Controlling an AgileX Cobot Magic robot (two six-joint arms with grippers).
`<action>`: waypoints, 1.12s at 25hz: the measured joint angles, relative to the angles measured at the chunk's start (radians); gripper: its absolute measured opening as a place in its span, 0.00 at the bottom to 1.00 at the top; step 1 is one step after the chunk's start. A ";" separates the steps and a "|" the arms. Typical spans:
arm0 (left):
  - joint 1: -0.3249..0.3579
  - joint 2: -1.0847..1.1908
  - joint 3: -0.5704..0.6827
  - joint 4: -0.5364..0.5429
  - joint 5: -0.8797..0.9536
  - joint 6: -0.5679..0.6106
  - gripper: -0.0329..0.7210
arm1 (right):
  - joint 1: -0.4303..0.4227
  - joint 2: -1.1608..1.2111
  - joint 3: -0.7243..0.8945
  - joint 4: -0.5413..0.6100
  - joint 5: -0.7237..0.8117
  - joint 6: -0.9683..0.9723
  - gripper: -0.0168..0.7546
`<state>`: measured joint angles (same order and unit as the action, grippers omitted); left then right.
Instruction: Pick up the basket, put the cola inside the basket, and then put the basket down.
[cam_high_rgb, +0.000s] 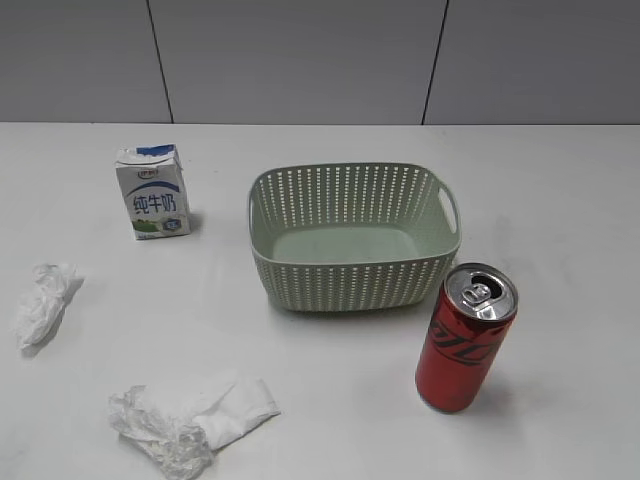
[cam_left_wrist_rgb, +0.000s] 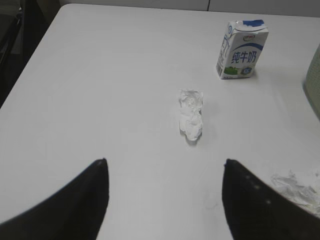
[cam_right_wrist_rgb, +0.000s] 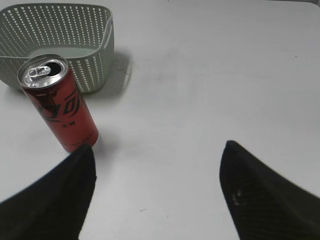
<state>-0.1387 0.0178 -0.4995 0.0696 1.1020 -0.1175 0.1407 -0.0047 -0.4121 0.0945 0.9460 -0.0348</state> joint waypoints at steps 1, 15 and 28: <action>0.000 0.000 0.000 0.000 0.000 0.000 0.75 | 0.000 0.000 0.000 0.000 0.000 0.000 0.78; 0.000 0.004 0.000 0.000 -0.003 0.000 0.75 | 0.000 0.000 0.000 0.000 0.000 -0.002 0.78; 0.000 0.330 -0.090 -0.135 -0.260 0.027 0.75 | 0.000 0.000 0.000 0.001 0.000 -0.002 0.78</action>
<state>-0.1387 0.3474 -0.5900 -0.0656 0.8421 -0.0903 0.1407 -0.0047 -0.4121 0.0953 0.9460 -0.0363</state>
